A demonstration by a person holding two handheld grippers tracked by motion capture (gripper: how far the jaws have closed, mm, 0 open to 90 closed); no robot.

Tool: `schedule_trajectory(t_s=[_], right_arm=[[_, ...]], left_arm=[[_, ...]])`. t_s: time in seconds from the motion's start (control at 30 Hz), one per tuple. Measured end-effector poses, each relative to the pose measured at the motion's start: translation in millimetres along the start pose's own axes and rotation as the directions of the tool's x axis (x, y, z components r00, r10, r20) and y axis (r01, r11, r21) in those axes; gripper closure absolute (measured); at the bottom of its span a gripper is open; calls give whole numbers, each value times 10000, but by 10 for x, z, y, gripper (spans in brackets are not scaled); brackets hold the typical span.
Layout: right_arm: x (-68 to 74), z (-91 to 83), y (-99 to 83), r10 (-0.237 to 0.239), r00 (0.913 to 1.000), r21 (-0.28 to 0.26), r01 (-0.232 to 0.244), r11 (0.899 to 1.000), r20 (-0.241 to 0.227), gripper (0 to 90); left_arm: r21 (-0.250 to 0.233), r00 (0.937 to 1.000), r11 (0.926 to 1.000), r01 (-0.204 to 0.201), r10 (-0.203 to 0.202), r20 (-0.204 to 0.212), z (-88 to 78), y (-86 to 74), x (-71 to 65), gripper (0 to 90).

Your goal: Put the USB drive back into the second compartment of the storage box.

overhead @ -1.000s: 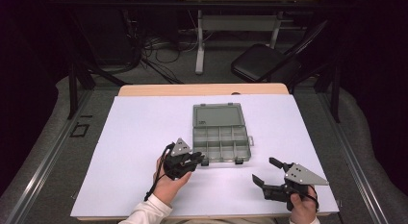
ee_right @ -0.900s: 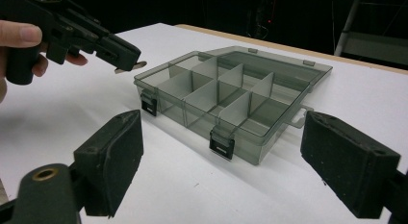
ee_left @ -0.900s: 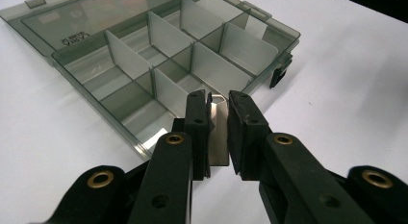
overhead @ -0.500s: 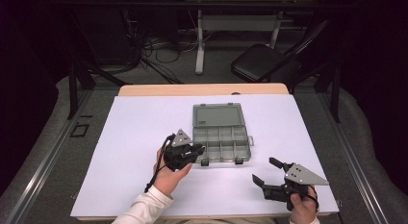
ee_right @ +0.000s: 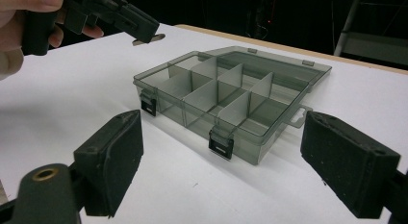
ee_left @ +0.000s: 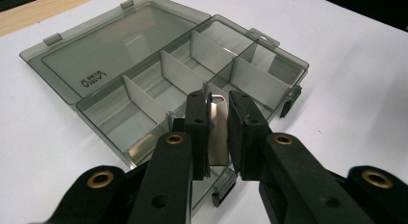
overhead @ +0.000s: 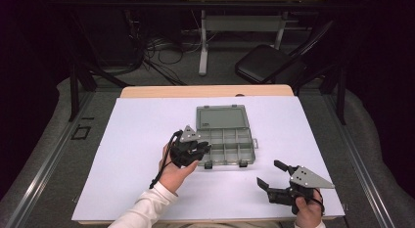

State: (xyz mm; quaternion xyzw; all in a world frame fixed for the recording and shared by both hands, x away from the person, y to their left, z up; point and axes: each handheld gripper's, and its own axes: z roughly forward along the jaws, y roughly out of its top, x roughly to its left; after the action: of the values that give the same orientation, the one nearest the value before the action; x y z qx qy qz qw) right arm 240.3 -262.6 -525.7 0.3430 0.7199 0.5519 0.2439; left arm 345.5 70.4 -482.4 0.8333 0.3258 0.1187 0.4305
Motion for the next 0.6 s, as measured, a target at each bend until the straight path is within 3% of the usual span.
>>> schedule_trajectory(t_s=[0.37, 0.6], right_arm=[[2, -2, 0, -2, 10000, 35, 2, 10000, 0, 145], [-1, 0, -2, -6, 10000, 39, 6, 10000, -5, 145]], left_arm=[[196, 9998, 9996, -186, 187, -16, 64, 154, 32, 790], [326, 10000, 9994, -91, 93, -33, 119, 227, 71, 790]])
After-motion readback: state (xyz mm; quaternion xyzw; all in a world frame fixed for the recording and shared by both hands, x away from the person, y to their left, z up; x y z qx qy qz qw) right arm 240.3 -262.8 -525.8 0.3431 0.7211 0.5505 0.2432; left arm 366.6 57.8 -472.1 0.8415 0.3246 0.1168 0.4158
